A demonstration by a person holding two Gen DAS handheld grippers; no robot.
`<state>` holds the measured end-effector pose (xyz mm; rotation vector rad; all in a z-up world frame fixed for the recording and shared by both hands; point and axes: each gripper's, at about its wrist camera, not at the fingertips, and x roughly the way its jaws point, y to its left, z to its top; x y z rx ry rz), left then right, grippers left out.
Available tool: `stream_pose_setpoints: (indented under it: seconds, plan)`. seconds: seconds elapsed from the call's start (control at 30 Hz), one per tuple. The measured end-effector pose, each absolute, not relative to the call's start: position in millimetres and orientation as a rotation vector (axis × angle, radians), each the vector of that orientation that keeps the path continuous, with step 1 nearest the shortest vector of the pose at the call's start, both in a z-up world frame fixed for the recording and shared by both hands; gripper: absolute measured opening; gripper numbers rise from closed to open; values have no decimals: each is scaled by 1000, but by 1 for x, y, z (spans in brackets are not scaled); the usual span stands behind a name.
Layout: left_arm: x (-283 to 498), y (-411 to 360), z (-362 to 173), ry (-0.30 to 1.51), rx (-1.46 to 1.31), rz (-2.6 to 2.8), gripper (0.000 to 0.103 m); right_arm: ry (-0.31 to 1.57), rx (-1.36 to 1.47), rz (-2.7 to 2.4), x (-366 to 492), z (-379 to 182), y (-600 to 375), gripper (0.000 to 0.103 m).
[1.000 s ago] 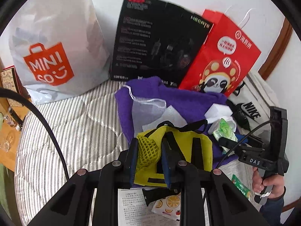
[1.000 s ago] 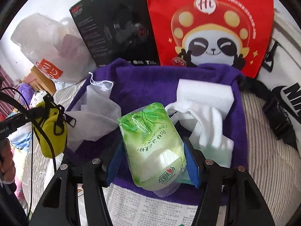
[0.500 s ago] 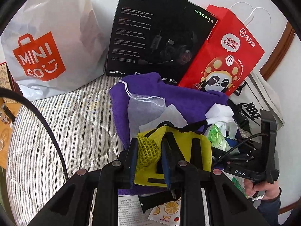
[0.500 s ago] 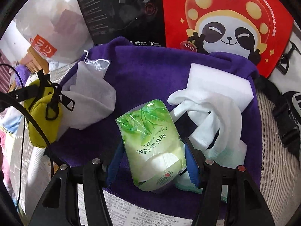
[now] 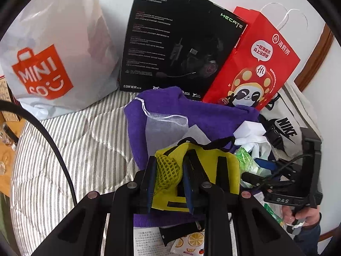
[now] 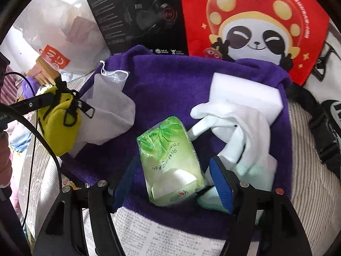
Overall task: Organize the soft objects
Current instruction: 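Carry both items to the towel, lower the wipe pack and open the right gripper, then lower the yellow pouch onto the towel and open the left gripper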
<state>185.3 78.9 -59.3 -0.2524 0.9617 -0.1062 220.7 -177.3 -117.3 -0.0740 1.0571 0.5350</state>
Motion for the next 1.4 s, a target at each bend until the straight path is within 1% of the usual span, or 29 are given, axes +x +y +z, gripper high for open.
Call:
stream_pose_setpoints:
  seconds: [0.3, 0.47, 0.73, 0.97, 1.07, 1.13, 1.27, 1.33, 1.4]
  plan:
    - [200, 49, -67, 989, -227, -161, 23, 999, -78, 405, 205, -87, -211, 70]
    - [210, 27, -85, 1021, -198, -162, 23, 969, -20, 343, 196, -74, -240, 70]
    - [215, 13, -115, 1058, -146, -116, 23, 957, 38, 302, 179, -71, -268, 70]
    - [214, 20, -112, 1065, -174, -130, 25, 971, 65, 292, 163, -78, -276, 70]
    - [211, 21, -110, 1073, -168, -137, 30, 972, 73, 290, 154, -80, -279, 70]
    - [208, 22, -109, 1075, -176, -138, 36, 973, 82, 291, 149, -81, -280, 70]
    - [198, 21, -106, 1085, -175, -140, 37, 976, 83, 293, 138, -83, -282, 70]
    - [189, 21, -101, 1082, -165, -141, 44, 976, 90, 298, 133, -84, -282, 70]
    - [183, 20, -96, 1071, -158, -138, 46, 979, 100, 302, 128, -85, -283, 70]
